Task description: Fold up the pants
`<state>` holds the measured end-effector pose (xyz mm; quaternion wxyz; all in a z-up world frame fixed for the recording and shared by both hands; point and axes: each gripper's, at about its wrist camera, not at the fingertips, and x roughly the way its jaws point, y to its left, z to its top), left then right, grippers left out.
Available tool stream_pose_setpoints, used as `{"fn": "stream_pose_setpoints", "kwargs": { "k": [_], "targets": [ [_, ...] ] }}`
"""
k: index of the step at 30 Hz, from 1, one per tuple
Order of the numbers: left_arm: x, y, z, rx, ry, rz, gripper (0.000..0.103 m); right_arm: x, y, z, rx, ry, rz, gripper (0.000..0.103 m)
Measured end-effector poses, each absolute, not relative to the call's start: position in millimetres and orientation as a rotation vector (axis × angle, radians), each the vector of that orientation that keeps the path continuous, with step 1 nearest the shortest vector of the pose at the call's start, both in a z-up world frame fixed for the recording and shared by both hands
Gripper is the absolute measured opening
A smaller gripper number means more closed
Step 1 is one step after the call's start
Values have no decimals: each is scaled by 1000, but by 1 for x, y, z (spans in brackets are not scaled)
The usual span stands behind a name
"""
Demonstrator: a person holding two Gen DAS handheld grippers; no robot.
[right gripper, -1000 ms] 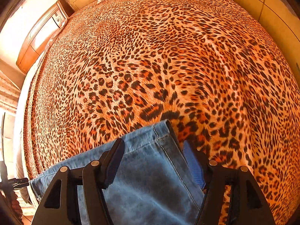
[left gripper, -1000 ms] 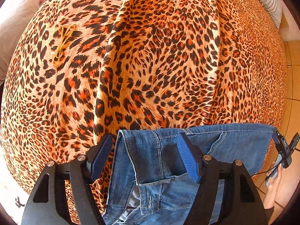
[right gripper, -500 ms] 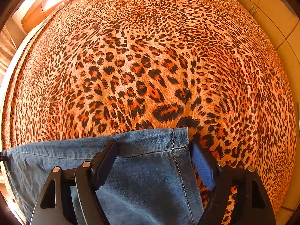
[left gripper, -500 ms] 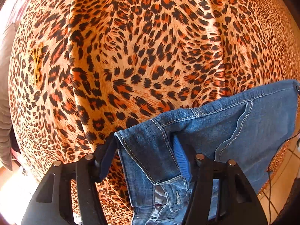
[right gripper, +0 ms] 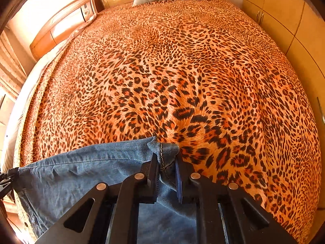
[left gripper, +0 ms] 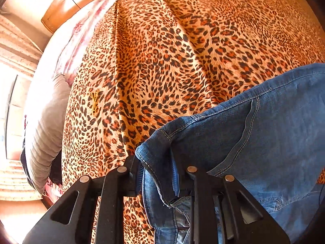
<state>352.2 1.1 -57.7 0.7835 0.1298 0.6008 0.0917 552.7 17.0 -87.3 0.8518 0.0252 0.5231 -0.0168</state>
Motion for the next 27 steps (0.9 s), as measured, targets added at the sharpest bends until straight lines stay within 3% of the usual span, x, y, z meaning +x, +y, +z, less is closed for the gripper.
{"fn": "stream_pose_setpoints", "kwargs": {
  "k": [10, 15, 21, 25, 27],
  "targets": [
    [268, 11, 16, 221, 1066, 219, 20, 434, 12, -12, 114, 928, -6, 12],
    [205, 25, 25, 141, 1034, 222, 21, 337, 1, 2, 177, 883, -3, 12],
    [130, 42, -24, 4, 1182, 230, 21, 212, -11, -27, 269, 930, -50, 14],
    [105, 39, -91, 1, 1399, 221, 21, 157, -14, -86, 275, 1083, -127, 18],
    [97, 42, -96, -46, 1426, 212, 21, 140, -16, -111, 264, 1158, -180, 22]
  ]
}}
